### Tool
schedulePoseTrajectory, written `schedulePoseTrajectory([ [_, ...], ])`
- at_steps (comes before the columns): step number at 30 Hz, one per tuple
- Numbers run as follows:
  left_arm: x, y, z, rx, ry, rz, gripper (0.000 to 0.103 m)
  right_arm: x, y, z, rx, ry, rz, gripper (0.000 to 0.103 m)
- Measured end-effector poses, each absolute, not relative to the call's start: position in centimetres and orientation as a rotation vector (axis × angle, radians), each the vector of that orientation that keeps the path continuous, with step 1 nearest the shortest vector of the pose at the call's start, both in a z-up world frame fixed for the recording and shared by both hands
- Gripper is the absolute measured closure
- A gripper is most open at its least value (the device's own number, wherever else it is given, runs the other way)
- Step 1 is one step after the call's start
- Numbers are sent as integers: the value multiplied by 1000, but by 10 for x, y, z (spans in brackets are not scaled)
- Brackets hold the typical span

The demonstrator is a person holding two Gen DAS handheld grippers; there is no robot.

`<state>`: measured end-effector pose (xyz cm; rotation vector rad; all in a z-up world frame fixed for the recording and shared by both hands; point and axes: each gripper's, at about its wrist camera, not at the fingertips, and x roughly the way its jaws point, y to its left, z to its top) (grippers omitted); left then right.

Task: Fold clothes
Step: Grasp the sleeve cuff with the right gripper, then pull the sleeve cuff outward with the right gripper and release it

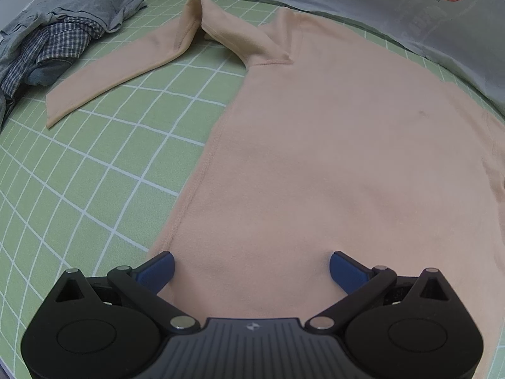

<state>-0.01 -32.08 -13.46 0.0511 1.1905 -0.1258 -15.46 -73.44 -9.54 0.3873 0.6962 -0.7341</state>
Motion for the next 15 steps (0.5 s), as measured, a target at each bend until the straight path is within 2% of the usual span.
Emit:
schedulePoseTrajectory([
  [6,-31,-316,-105,64,1084,-194,0,-235,-696,-65,427,608,-804,102],
  [14,-74,-304,-94,94,1075,-252,0,-339,-653,-103,591,728,-848,101],
  [15,-79,-303,-93,98,1078,-257,0,-348,-648,-109,616,742,-843,98],
])
